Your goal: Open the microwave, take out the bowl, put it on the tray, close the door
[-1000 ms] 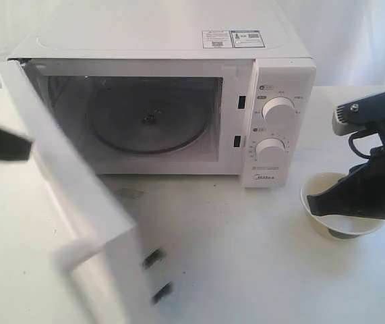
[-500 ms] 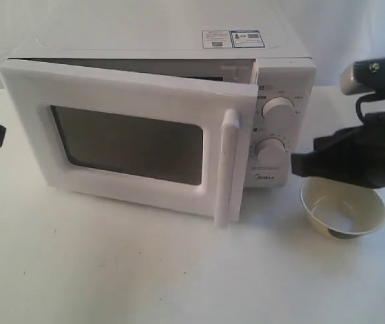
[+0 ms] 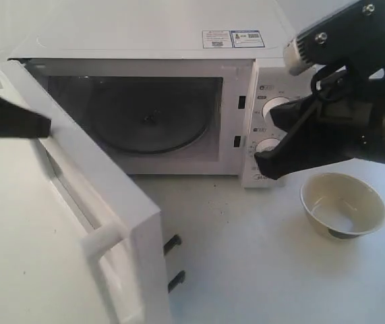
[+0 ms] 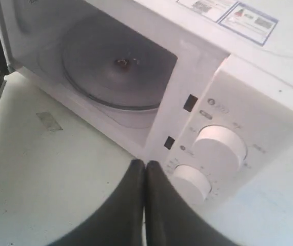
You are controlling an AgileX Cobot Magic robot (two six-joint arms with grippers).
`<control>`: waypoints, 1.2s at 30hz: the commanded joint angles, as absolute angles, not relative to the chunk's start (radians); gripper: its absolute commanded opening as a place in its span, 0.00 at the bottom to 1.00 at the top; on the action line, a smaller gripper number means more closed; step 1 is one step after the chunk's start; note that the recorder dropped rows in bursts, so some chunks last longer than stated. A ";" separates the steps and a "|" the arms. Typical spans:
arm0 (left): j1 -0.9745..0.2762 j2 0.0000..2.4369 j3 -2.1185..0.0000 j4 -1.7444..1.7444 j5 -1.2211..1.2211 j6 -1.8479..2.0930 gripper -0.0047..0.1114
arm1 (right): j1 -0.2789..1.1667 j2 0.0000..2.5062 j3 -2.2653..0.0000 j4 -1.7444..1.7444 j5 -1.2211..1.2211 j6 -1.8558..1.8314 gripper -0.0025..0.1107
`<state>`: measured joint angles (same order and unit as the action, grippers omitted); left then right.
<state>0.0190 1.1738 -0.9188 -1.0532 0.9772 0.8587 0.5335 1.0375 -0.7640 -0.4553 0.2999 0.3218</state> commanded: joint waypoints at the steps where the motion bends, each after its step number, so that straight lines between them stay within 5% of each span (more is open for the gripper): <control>1: -0.049 1.218 -0.922 -1.288 0.470 0.957 0.04 | 0.535 0.958 -0.788 -0.488 0.355 0.352 0.02; 17: -0.051 1.162 -0.920 -1.209 0.876 1.169 0.04 | 0.610 1.067 -0.806 -0.326 0.266 0.132 0.02; 36: -0.051 0.789 -0.920 -0.651 0.933 0.550 0.04 | 0.610 1.413 -1.069 -0.380 0.323 0.107 0.02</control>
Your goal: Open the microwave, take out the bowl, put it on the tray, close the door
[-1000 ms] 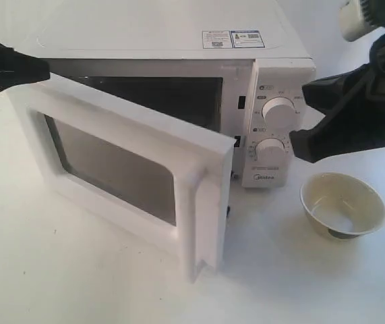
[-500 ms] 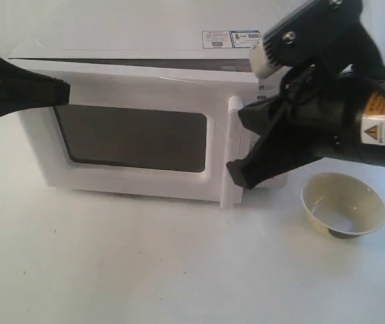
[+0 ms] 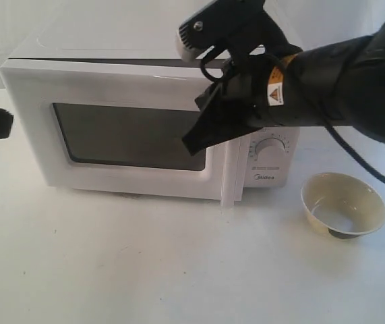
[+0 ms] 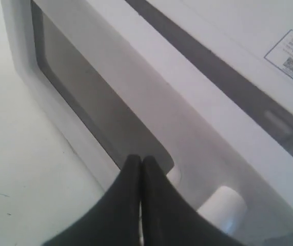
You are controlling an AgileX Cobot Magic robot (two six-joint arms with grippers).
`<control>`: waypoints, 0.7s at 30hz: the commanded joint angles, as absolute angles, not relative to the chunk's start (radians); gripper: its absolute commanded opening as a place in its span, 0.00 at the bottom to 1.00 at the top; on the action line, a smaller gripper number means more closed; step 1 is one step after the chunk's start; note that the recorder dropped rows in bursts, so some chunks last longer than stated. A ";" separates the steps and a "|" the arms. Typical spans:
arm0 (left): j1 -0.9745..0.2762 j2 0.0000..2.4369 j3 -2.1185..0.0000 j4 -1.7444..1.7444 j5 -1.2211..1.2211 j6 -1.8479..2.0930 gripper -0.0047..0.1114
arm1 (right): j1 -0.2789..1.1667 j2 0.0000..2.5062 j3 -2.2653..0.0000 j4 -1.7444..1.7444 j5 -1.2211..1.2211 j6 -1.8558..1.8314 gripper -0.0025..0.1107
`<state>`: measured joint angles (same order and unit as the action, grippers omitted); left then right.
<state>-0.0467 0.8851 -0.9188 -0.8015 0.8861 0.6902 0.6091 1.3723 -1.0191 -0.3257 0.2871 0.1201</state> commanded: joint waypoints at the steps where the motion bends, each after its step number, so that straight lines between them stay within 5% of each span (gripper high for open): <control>1: -0.051 0.762 -0.920 -0.600 0.948 0.508 0.04 | 0.610 1.422 -1.080 -0.408 0.335 0.107 0.02; 21: -0.051 0.500 -0.920 -0.181 1.221 0.171 0.04 | 0.572 1.556 -1.167 -0.753 0.422 0.424 0.02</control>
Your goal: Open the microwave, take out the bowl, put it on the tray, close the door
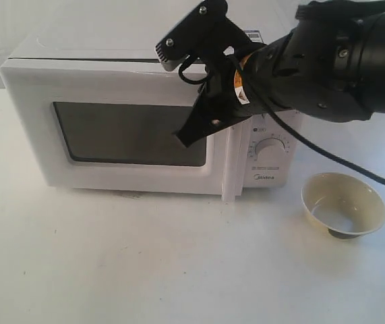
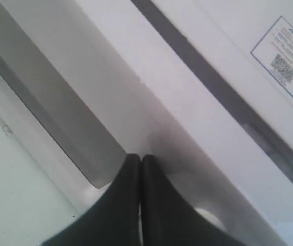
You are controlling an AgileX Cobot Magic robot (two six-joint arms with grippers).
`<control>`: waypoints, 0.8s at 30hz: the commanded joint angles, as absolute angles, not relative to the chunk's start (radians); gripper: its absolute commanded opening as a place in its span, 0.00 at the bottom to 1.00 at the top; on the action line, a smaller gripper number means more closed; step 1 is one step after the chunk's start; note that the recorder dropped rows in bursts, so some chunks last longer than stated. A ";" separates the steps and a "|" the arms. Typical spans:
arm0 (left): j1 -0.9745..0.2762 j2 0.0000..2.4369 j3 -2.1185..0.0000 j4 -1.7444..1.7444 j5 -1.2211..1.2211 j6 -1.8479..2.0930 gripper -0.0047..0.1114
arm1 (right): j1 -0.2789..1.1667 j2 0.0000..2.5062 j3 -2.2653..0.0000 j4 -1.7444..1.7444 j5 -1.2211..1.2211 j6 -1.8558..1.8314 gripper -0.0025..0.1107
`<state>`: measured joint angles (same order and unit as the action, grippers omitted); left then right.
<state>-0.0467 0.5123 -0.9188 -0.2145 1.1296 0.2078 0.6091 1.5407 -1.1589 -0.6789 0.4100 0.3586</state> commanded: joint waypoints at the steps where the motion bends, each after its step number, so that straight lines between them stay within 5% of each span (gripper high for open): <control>1: -0.051 0.500 -0.920 -0.181 1.221 0.171 0.04 | 0.569 1.562 -1.167 -0.753 0.426 0.424 0.02; 24: -0.051 0.500 -0.920 -0.178 1.198 0.156 0.04 | 0.558 1.564 -1.225 -0.749 0.497 0.424 0.02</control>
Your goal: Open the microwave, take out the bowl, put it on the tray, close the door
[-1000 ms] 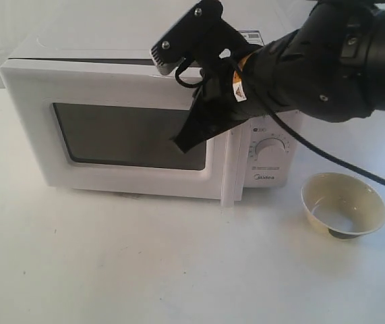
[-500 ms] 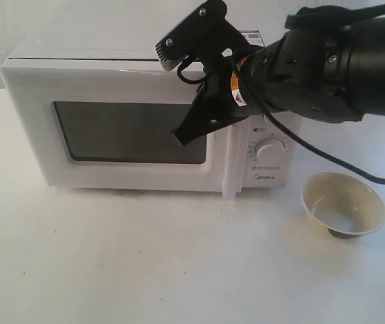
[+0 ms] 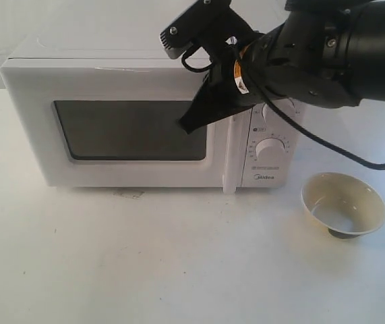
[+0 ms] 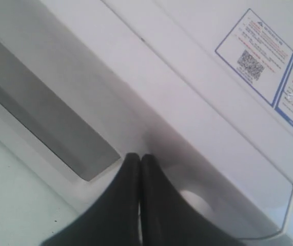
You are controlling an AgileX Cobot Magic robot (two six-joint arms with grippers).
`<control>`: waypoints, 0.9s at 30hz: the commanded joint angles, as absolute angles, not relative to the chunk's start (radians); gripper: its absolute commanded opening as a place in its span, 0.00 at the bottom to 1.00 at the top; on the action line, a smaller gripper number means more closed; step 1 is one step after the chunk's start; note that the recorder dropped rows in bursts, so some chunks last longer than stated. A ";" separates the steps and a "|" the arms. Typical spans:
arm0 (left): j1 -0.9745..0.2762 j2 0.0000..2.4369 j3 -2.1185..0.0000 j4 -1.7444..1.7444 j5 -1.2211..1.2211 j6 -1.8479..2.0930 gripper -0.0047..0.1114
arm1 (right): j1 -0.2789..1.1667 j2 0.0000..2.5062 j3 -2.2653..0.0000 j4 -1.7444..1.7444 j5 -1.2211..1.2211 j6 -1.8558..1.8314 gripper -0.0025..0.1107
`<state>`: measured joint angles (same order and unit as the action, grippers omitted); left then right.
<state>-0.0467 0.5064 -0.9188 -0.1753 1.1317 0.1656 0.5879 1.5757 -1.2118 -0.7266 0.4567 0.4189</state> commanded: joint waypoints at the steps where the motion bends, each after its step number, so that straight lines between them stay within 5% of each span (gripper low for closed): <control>1: -0.051 0.500 -0.920 -0.178 1.195 0.156 0.04 | 0.558 1.554 -1.223 -0.722 0.502 0.424 0.02; 27: -0.051 0.500 -0.920 -0.178 1.169 0.158 0.04 | 0.558 0.999 -0.858 -0.536 0.526 0.416 0.02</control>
<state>-0.0467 0.5064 -0.9188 -0.1737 1.1287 0.1656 0.5638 1.0273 -0.8643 -0.5358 0.5231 0.4118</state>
